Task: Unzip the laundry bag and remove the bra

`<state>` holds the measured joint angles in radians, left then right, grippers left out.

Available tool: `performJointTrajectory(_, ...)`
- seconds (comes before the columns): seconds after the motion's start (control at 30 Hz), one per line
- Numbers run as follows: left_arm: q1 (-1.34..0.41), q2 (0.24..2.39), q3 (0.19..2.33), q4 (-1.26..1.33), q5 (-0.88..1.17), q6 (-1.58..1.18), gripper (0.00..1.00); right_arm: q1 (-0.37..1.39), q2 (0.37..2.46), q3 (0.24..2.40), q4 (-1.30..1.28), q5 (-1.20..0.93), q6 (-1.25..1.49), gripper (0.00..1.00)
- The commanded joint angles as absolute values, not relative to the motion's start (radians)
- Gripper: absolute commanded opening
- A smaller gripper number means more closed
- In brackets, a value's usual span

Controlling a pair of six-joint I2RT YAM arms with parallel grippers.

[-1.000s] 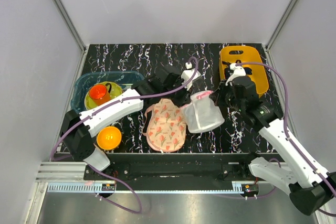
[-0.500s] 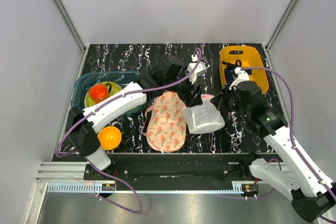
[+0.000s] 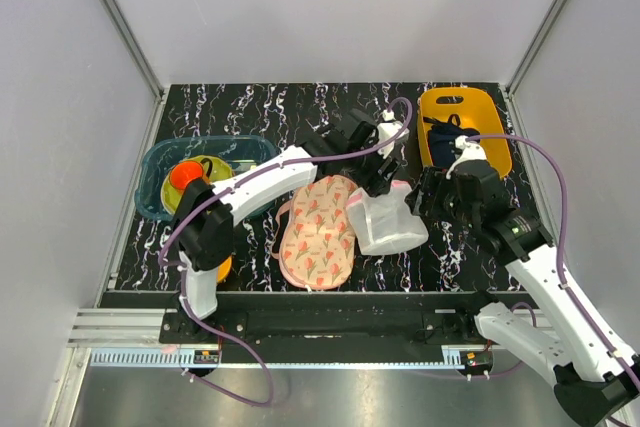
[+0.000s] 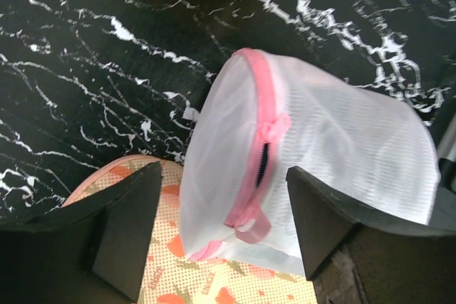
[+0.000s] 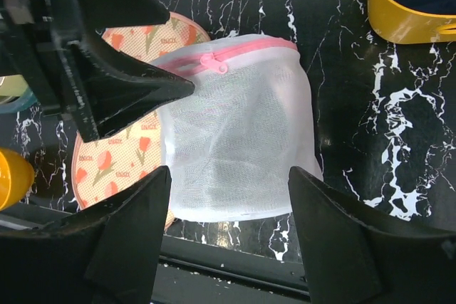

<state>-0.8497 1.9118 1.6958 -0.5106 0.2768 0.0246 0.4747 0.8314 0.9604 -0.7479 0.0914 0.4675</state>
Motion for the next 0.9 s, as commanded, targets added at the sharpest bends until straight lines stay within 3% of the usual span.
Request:
performJointTrajectory(0.0,-0.845,1.925,1.74,-0.512,0.193,0.045,0.68,0.453,0.808,0.985,-0.776,0.132,0.46,0.75)
performJointTrajectory(0.1,-0.845,1.922,1.715,-0.499,0.212,0.031,0.52,0.43,0.818,0.989,-0.769,0.101,0.446,0.74)
performJointTrajectory(0.13,-0.845,1.918,1.713,-0.489,0.224,0.025,0.33,0.422,0.825,0.989,-0.764,0.065,0.437,0.74)
performJointTrajectory(0.23,-0.844,1.893,1.715,-0.473,0.262,0.017,0.0,0.367,0.856,0.994,-0.735,-0.059,0.42,0.72)
performJointTrajectory(0.47,-0.841,1.735,1.629,-0.307,0.442,0.037,0.0,0.302,0.879,1.06,-0.66,-0.255,0.414,0.67)
performJointTrajectory(0.73,-0.841,1.608,1.511,-0.144,0.6,0.006,0.0,0.301,0.925,1.058,-0.54,-0.365,0.442,0.46)
performJointTrajectory(0.87,-0.841,1.609,1.513,-0.146,0.614,0.003,0.0,0.302,0.942,1.046,-0.488,-0.416,0.457,0.44)
